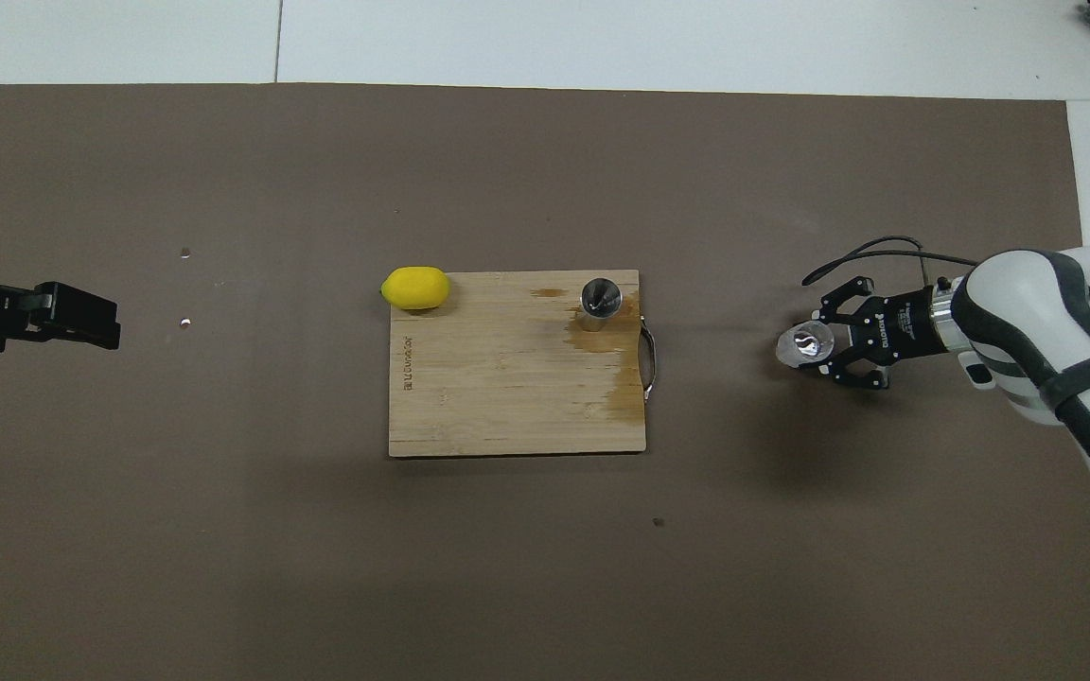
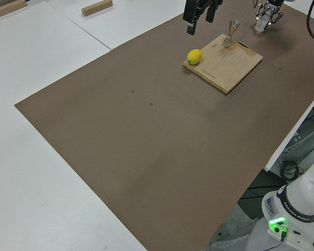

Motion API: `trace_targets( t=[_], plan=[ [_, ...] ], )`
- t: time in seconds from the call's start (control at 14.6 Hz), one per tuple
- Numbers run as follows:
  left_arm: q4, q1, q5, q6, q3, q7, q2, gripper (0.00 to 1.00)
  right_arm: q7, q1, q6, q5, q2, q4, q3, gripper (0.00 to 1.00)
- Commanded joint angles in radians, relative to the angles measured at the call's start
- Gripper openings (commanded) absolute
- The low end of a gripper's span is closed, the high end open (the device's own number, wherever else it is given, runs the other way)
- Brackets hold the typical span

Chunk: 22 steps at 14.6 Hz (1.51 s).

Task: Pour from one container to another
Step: 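Lower the glass cup onto the table and open the right gripper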

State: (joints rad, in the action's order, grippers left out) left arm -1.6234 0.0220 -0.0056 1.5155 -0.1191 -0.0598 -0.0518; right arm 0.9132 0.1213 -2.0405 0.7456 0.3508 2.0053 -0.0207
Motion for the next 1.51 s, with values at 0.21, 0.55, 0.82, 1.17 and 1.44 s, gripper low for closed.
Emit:
trace_targets(
  t=[0.21,0.55,0.82,1.17,1.44],
  plan=[
    [-0.010,-0.004,-0.001,-0.014,0.009,0.012,-0.019,1.00,-0.082,0.003,-0.030,0.028,-0.010,0.024,0.010,0.67],
    [-0.010,-0.004,-0.001,-0.015,0.009,0.012,-0.019,1.00,-0.094,0.001,-0.046,0.018,-0.016,0.024,0.008,0.73],
    [-0.009,-0.004,-0.001,-0.014,0.009,0.012,-0.019,1.00,-0.088,0.003,-0.046,0.000,-0.059,0.020,0.005,0.75],
    [-0.009,-0.004,-0.001,-0.014,0.009,0.012,-0.019,1.00,-0.088,-0.002,-0.037,-0.147,-0.154,0.013,0.008,0.95],
    [-0.010,-0.004,-0.001,-0.014,0.009,0.012,-0.019,1.00,-0.141,-0.052,-0.030,-0.340,-0.197,0.013,0.011,0.99]
  ],
)
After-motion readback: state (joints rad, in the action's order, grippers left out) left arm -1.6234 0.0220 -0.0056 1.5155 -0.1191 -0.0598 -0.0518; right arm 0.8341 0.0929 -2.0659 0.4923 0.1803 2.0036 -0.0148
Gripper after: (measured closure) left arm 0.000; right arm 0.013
